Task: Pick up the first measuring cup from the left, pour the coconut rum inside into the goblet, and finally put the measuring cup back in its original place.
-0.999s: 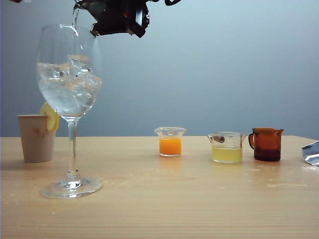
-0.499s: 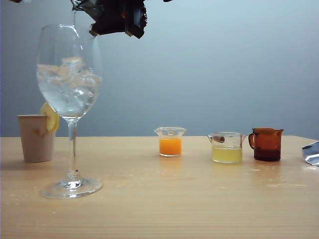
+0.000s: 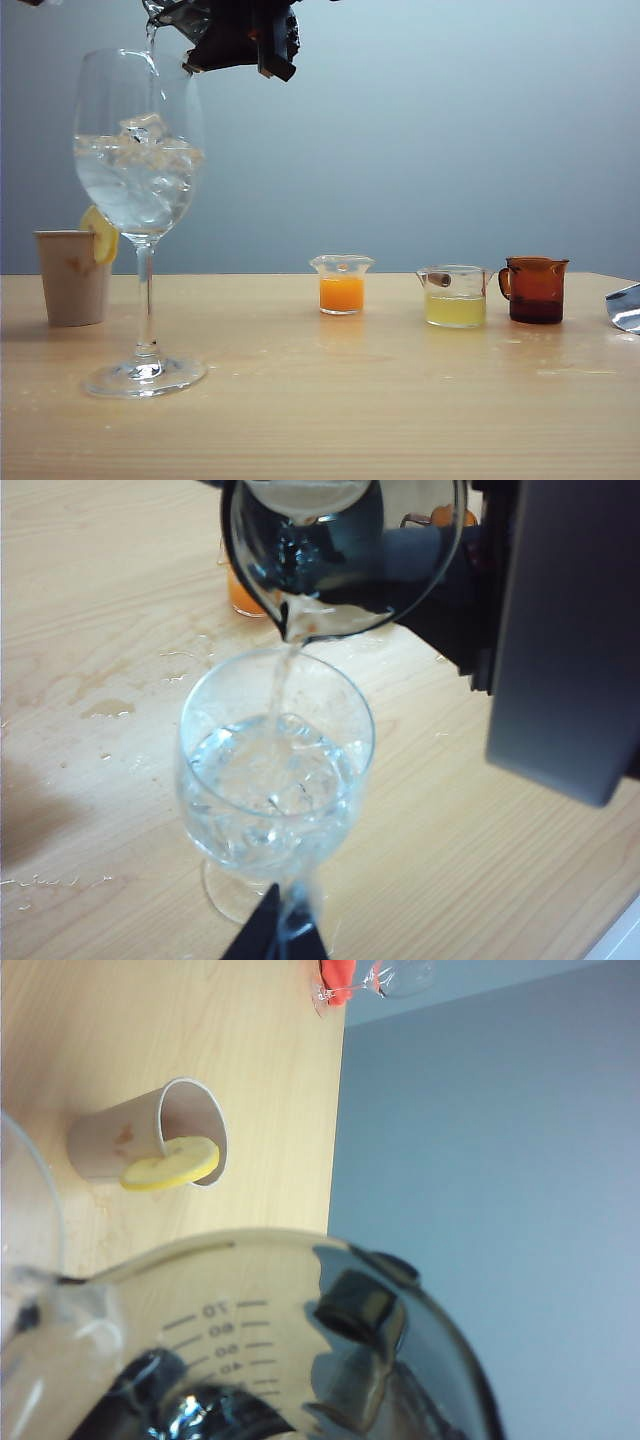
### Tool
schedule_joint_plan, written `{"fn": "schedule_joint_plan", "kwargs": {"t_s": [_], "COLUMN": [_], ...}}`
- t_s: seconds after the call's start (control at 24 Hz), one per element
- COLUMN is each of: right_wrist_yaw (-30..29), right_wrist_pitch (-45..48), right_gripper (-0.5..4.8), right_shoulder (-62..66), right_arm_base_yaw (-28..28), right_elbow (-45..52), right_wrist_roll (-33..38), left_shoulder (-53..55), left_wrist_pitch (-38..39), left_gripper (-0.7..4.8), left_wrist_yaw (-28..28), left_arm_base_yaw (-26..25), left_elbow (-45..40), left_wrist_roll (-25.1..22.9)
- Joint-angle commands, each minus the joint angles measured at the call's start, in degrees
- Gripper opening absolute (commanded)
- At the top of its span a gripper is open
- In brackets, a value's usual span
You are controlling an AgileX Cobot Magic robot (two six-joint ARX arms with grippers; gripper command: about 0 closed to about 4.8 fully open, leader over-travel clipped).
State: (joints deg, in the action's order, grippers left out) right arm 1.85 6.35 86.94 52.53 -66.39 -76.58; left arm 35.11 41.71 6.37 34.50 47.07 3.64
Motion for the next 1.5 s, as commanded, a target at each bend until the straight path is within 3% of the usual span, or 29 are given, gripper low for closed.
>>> {"fn": "schedule_joint_plan", "kwargs": {"t_s": [0.04,0.5,1.5], "right_wrist_yaw": [1.0,1.1,0.9], "right_wrist_pitch": [2.1,2.9,5.1], "right_gripper": [1.48,1.48,1.48], "right_shoulder": [-0.5,-0.5,-0.5], "right_arm_base_yaw": [0.1,0.1,0.1], "right_elbow": [-0.3,-0.3,-0.3], "right_wrist_roll": [-0.9,-3.6,-18.1], "left_shoulder": [-0.1,-0.1,-0.1], "left_wrist_pitch": [-0.7,-0.7,-0.7], "left_gripper": [-0.03,-0.03,-0.03], "left_wrist_yaw": [-0.1,-0.1,-0.1], "left_arm_base_yaw": [0.0,0.0,0.0], "left_elbow": [0.4,0.4,0.4], "left_wrist_roll": [-0.2,-0.2,-0.2]}}
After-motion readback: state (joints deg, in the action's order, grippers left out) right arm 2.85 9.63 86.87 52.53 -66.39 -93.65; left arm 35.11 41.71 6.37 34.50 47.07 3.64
